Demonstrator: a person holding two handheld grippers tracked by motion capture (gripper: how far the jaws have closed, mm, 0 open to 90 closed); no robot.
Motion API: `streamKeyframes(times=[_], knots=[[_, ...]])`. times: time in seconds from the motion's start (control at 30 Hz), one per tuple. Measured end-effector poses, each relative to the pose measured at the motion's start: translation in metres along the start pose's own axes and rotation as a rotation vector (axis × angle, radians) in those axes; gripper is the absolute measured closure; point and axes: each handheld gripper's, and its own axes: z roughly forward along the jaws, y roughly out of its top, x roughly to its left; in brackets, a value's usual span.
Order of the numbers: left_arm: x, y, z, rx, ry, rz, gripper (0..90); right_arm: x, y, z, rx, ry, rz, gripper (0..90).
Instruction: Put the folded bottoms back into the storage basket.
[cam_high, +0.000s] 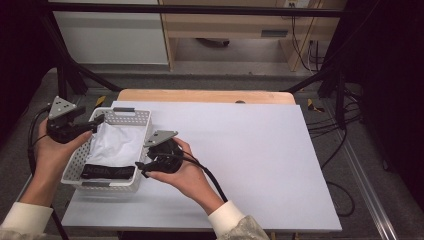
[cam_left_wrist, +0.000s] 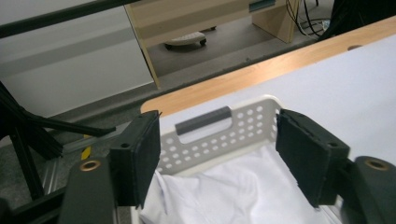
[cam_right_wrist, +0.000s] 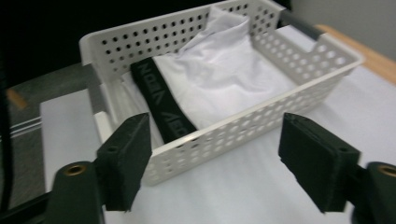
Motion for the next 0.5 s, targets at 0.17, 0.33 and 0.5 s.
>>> streamKeyframes(times=[0.17, 0.33, 0.5], knots=[[-0.016, -0.006, -0.005, -0.011, -0.023, -0.012, 21.1, -0.011, 0.001, -0.007, -0.019, -0.091, 0.012, 10.8], [-0.024, -0.011, -0.013, -0.023, -0.047, -0.061, 13.9, -0.022, -0.004, -0.014, -0.049, -0.180, 0.003, 7.9], [-0.038, -0.012, -0.020, -0.034, -0.061, -0.052, 11.0, -0.031, -0.006, -0.020, -0.049, -0.184, 0.028, 7.2]])
